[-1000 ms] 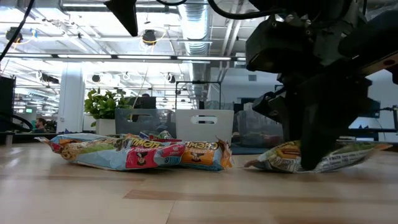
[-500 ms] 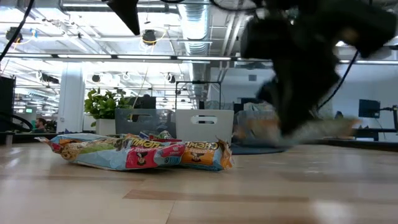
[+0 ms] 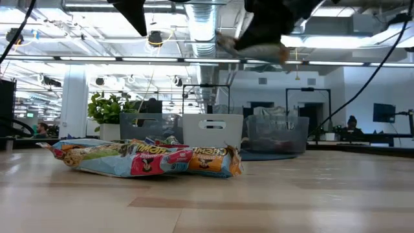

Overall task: Pick and place Granola Bars by type
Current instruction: Put the orange granola bar into the white bin, then put the blue granola bar into the left black bin

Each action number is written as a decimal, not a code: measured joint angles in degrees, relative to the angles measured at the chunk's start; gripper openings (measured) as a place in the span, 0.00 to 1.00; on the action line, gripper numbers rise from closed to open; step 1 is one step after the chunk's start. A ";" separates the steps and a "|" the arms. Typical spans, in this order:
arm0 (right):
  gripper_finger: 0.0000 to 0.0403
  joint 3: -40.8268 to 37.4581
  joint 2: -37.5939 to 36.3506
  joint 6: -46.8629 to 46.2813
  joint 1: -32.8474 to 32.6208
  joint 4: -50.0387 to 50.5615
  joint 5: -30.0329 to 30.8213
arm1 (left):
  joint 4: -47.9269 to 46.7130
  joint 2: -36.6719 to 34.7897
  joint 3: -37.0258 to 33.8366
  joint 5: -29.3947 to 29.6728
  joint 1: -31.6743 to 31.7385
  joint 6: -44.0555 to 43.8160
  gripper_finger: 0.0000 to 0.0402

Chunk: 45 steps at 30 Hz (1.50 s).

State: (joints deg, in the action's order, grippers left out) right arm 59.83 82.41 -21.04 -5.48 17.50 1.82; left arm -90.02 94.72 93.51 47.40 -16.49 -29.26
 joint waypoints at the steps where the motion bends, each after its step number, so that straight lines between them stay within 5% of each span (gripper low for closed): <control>1: 0.05 0.00 -0.79 0.00 1.11 -0.91 0.01 | 0.00 0.00 0.00 0.02 0.00 0.00 0.35; 10: 0.06 0.09 -2.84 -0.23 10.14 -6.84 0.07 | 0.01 0.00 0.00 0.04 -0.39 -0.32 0.35; 23: 0.06 0.09 12.12 -18.07 20.32 -18.16 -0.45 | 0.02 0.00 0.00 1.79 -0.39 -3.52 0.35; 33: 0.11 0.09 14.42 -18.91 23.94 -21.41 -0.45 | 0.02 0.00 0.00 2.05 -0.39 -4.81 0.35; 45: 0.42 0.09 13.93 -14.74 27.25 -23.10 -5.68 | 0.00 0.00 0.00 2.47 -0.39 -4.82 0.35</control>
State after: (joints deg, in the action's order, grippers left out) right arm 59.92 96.34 -35.78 21.77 -5.60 -3.86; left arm -90.02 94.72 93.51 49.87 -16.88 -34.08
